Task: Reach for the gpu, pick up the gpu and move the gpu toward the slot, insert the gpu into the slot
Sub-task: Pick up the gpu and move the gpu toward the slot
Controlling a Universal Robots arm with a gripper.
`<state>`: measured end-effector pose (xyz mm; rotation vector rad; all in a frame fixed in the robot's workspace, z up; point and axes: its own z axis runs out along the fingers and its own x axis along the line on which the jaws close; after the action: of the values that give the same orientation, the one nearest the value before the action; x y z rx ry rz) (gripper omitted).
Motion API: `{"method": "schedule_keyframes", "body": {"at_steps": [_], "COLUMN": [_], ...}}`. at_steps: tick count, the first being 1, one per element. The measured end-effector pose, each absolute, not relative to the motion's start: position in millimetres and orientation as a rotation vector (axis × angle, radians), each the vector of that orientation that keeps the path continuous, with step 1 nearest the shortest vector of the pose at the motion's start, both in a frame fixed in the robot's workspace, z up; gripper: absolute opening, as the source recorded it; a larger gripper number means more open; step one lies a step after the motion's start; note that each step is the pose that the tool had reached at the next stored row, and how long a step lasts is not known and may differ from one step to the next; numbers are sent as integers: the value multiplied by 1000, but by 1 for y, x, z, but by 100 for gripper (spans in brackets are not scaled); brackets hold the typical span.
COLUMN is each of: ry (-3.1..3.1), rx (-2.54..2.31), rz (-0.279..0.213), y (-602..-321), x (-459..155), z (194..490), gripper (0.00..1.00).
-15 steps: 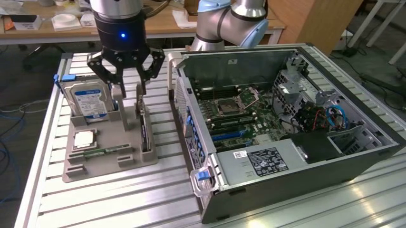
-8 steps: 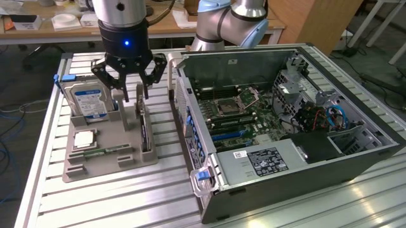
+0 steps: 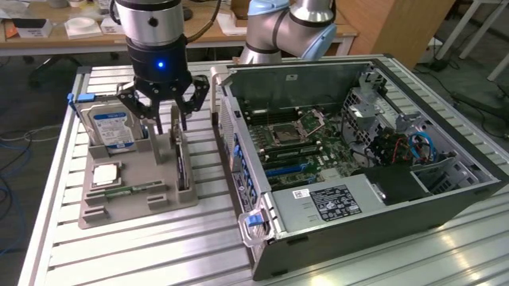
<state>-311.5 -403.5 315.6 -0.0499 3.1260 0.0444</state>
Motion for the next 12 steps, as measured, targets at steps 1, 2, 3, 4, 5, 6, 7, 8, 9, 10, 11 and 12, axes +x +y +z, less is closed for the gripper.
{"method": "schedule_keyframes", "body": {"at_steps": [1,2,3,4,5,6,7,8,9,10,11,12], "ry": [3126,3126,3126,3126,3126,3126,3126,3126,3126,3126,3126,3126], "rx": [-50,-50,-50,-50,-50,-50,-50,-50,-50,-50,-50,-50], "rz": [44,44,44,44,45,48,52,54,56,57,57,57], "y": [-404,-404,-404,-404,-404,-404,-404,-403,-403,-403,-403,-404], "x": [-312,-312,-312,-312,-312,-311,-312,-312,-312,-312,-312,-312], "z": [314,312,310,308,306,305,303,302,300,298,296,295], "gripper": [47,47,47,47,47,47,47,47,47,47,47,47]}}
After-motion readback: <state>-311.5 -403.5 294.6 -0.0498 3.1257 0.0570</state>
